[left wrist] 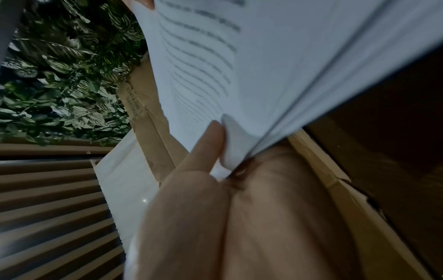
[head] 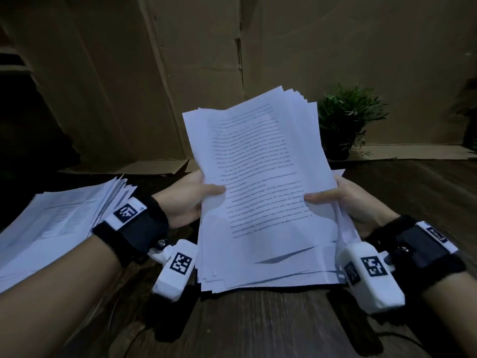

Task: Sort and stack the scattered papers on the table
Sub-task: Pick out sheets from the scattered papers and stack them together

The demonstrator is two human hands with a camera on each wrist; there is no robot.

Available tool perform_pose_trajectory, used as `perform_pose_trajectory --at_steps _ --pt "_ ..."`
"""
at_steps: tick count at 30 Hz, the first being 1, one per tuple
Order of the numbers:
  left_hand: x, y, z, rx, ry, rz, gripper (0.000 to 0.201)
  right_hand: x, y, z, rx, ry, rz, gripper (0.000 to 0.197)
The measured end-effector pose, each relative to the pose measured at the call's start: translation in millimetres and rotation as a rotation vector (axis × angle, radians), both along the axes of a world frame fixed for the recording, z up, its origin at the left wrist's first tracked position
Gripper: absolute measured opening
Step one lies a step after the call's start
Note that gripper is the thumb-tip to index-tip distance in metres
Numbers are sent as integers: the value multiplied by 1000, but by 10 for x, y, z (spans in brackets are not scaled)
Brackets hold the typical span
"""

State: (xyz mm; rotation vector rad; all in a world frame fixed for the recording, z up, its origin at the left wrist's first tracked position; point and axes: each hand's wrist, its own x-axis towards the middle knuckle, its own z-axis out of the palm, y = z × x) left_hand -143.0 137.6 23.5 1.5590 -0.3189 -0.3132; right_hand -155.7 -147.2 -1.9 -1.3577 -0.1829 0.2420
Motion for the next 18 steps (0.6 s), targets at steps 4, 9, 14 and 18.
perform_pose_trajectory --at_steps 4,9,14,18 --pt "-52 66 -62 -47 -105 -37 44 -31 17 8 -32 2 53 47" --pt "55 244 -241 -191 -143 143 46 -33 69 -17 45 104 74 46" --pt "282 544 -438 -514 27 384 52 107 -97 -21 203 283 -79 48" --pt "391 749 -633 -750 128 322 60 209 -296 -35 182 378 -211 49"
